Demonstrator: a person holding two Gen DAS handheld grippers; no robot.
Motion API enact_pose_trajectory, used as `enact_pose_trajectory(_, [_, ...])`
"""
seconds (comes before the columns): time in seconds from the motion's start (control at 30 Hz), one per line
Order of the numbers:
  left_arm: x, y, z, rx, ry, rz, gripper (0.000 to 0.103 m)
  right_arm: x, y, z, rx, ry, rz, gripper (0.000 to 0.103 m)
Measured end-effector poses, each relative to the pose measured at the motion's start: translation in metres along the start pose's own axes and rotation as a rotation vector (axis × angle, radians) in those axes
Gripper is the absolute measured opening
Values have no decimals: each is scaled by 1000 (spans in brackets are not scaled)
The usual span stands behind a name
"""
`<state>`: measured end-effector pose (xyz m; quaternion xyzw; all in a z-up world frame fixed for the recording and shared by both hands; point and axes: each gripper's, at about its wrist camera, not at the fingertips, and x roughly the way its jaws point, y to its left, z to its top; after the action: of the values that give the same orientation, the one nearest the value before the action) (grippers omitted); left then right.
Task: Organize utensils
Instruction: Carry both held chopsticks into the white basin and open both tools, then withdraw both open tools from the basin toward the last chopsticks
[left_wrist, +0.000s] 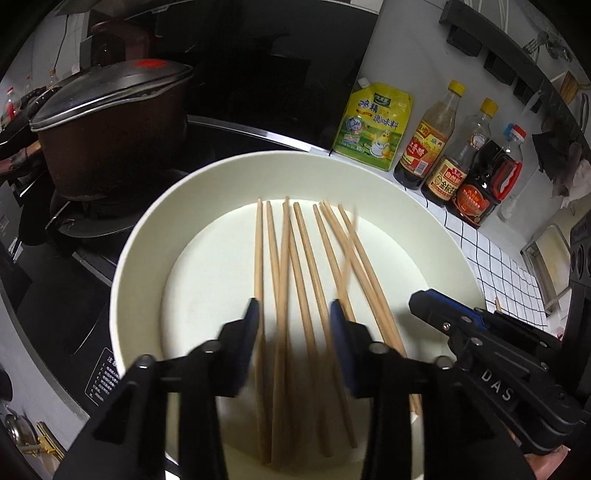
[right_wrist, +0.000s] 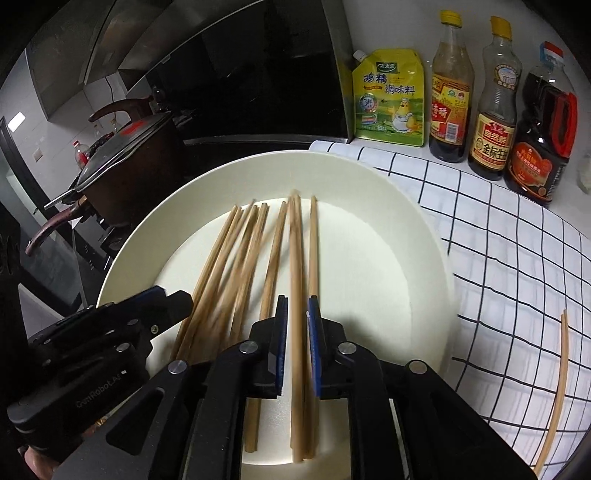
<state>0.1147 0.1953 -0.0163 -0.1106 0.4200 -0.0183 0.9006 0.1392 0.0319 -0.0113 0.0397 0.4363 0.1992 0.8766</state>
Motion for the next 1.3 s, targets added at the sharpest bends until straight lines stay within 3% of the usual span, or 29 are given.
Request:
enact_pose_trajectory(0.07, [-6,1,0,-6,-19,8,56,-5,-1,-3,7,-5,2,14])
enact_pose_trajectory(0.67, [-42,-4,-15,20,-51,15,60,-47,-5,-34,42,-43,-11,20])
enact_pose_trajectory(1.1, [-62,-35,-30,73,-69,-9,66,-85,-17,-54,64,-95,-31,25])
enact_pose_trajectory(1.3, [-63,-60,-40,106,-60,-35,66,-108,-41,-66,98,-119,-52,27])
